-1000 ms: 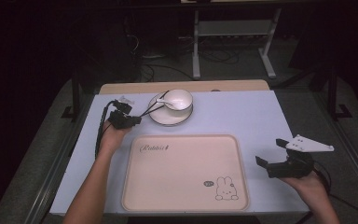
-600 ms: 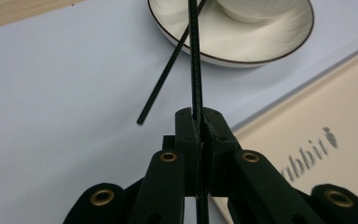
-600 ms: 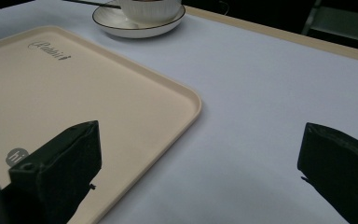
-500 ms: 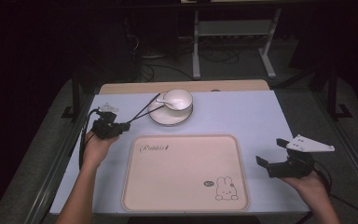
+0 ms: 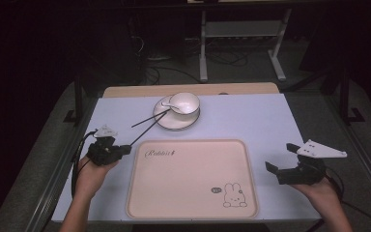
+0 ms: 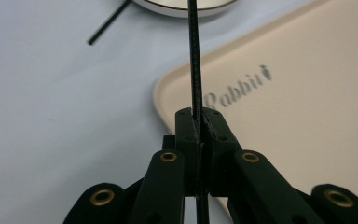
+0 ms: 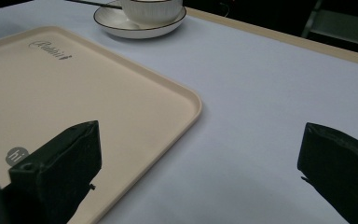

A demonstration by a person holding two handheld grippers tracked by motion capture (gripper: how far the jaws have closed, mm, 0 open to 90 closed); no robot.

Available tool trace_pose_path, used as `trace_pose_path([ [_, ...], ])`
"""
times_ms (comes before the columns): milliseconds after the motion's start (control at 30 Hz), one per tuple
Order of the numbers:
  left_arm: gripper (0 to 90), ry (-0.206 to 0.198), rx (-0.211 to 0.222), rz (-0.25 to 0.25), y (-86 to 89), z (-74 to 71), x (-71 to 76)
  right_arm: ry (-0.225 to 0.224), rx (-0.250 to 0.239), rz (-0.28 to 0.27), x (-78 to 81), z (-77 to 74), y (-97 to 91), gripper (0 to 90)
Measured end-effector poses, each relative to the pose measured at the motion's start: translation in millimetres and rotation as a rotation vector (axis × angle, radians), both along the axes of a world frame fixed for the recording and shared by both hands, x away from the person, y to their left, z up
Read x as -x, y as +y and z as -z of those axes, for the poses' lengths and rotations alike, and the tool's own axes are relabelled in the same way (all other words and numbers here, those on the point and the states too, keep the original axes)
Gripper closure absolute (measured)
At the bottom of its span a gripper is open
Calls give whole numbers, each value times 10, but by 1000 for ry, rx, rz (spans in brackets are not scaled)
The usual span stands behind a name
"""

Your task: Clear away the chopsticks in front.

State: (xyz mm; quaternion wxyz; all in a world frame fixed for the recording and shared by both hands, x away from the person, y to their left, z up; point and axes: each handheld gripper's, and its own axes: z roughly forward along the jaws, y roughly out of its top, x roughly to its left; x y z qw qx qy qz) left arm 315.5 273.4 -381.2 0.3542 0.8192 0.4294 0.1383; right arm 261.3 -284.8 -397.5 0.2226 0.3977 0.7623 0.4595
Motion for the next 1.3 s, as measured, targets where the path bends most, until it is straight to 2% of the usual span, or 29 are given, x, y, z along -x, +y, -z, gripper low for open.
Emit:
trace_pose_path([
  [67,856,-2,4,25,-49,10,69,-1,0,1,0,-2,0,0],
  [233,856,-3,-37,72,-207,61,216,-1,6,0,-3,2,8,0],
  [333,856,4,-39,104,-295,105,269,-3,6,1,1,1,4,0],
  [400,856,10,-56,117,-338,133,276,-4,5,3,0,-3,3,0],
  [867,856,71,-38,213,-451,290,256,-4,6,8,0,1,-15,0],
  [1133,854,110,-44,230,-458,397,229,-4,11,3,-4,3,-6,0],
  [1300,852,133,-74,237,-461,467,213,-5,10,4,2,-1,-8,0],
])
